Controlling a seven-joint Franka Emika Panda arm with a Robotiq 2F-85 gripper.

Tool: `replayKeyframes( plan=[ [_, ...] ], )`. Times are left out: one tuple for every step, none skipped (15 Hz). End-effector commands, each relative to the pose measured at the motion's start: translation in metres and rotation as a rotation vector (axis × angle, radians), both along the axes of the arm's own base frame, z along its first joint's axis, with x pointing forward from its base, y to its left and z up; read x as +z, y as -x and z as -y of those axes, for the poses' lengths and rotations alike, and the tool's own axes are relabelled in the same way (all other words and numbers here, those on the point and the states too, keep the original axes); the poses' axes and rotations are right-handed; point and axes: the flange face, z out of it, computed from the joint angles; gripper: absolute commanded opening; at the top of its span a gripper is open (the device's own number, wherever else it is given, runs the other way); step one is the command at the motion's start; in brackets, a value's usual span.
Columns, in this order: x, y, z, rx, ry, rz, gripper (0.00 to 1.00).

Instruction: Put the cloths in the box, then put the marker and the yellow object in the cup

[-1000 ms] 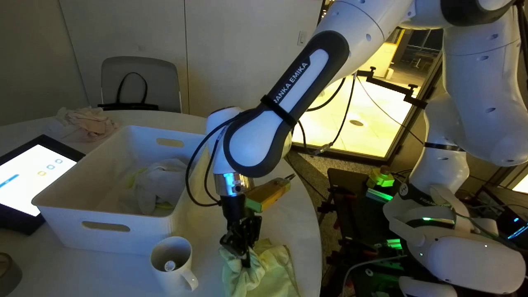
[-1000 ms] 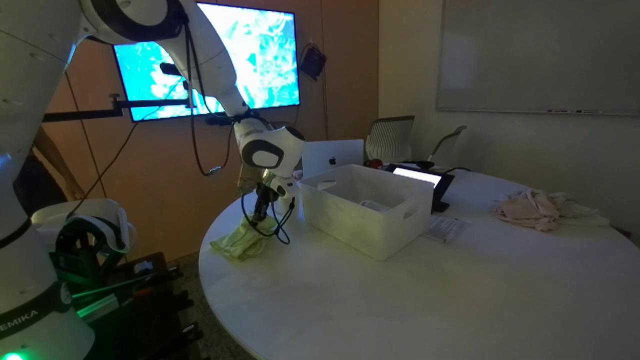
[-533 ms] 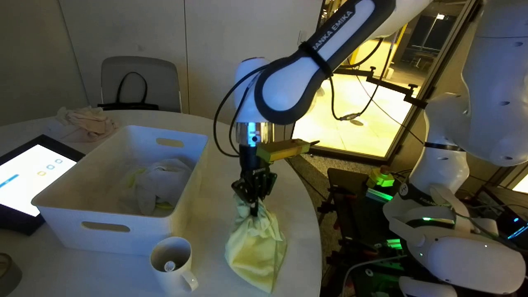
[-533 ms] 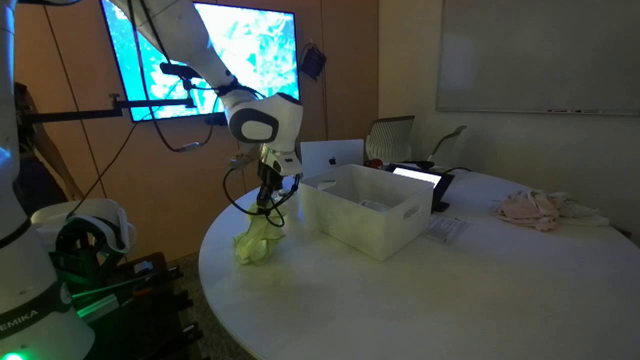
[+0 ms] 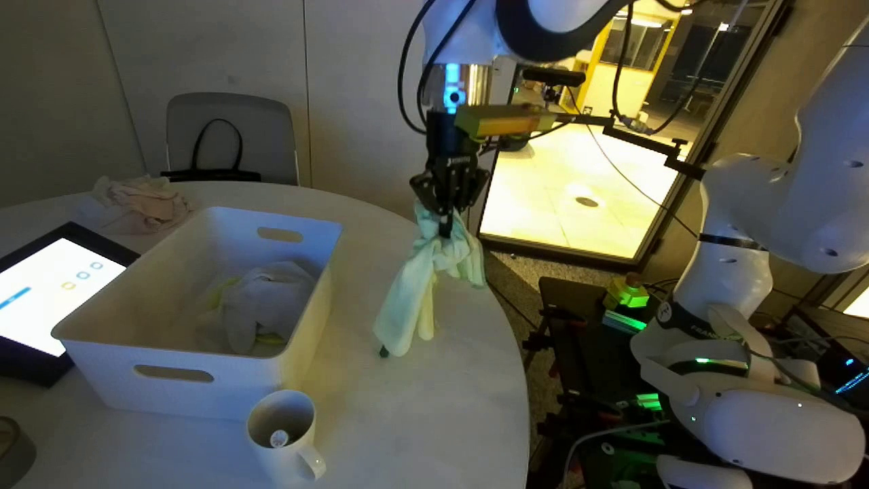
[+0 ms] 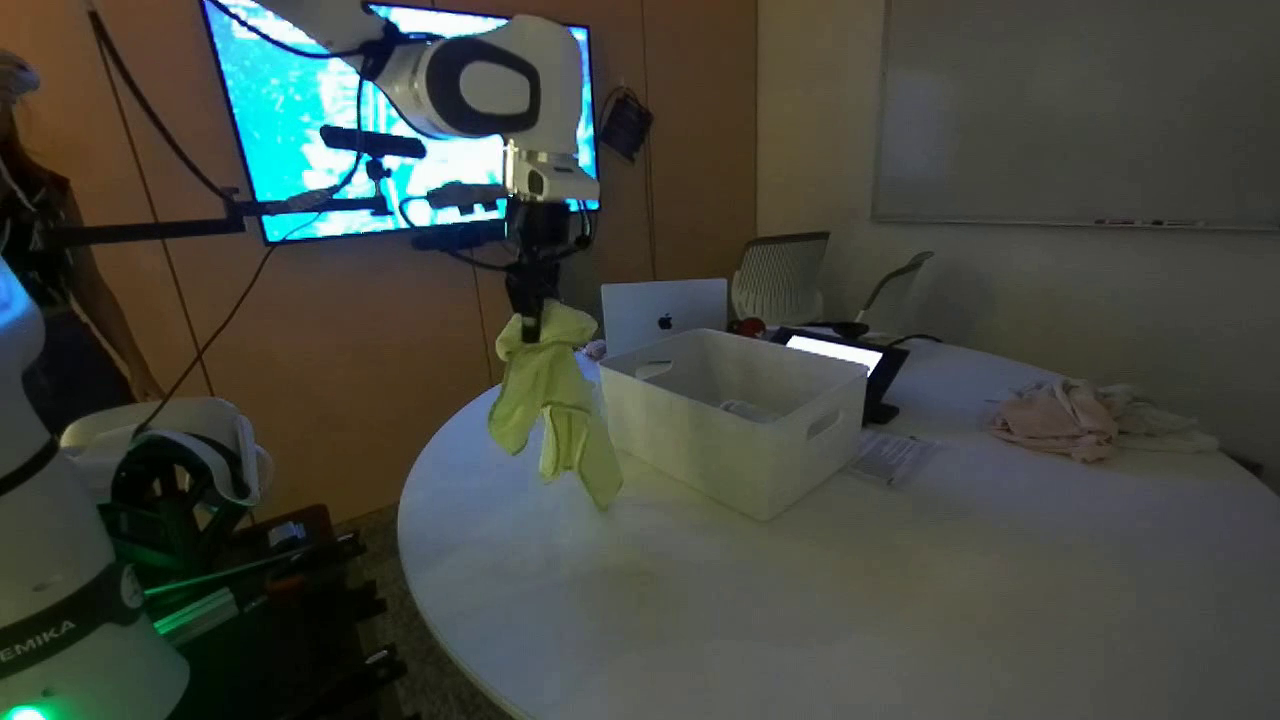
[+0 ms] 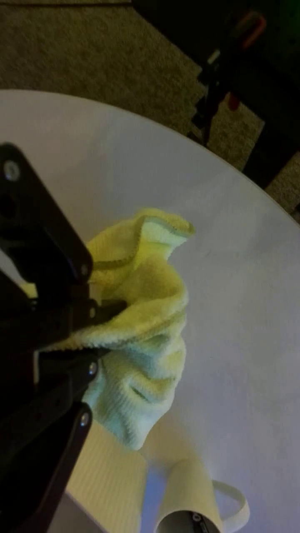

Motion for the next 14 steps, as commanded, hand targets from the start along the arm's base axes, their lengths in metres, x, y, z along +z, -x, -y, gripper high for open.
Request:
replayKeyframes(
  plan=[
    [0.071, -0.006, 0.007, -0.008, 0.074, -0.001, 0.11],
    [0.085, -0.01, 0.007, -0.004, 0.089, -0.011, 0.11],
    [0.098, -0.015, 0.006, 0.003, 0.098, -0.018, 0.11],
    [0.108, -0.019, 0.006, 0.007, 0.108, -0.024, 0.11],
    [0.117, -0.023, 0.006, 0.011, 0.117, -0.028, 0.11],
    [0.128, -0.027, 0.006, 0.015, 0.125, -0.027, 0.11],
    [0.138, -0.03, 0.006, 0.016, 0.133, -0.02, 0.11],
    [0.147, -0.036, 0.005, 0.022, 0.143, -0.007, 0.11],
    [0.155, -0.043, 0.004, 0.031, 0.15, 0.005, 0.11],
    [0.162, -0.053, 0.003, 0.043, 0.157, 0.021, 0.11],
    [0.168, -0.062, 0.001, 0.05, 0.163, 0.036, 0.11],
    [0.172, -0.074, -0.002, 0.06, 0.172, 0.056, 0.11],
    [0.174, -0.087, -0.006, 0.07, 0.181, 0.072, 0.11],
    [0.176, -0.098, -0.009, 0.079, 0.188, 0.086, 0.11]
  ],
)
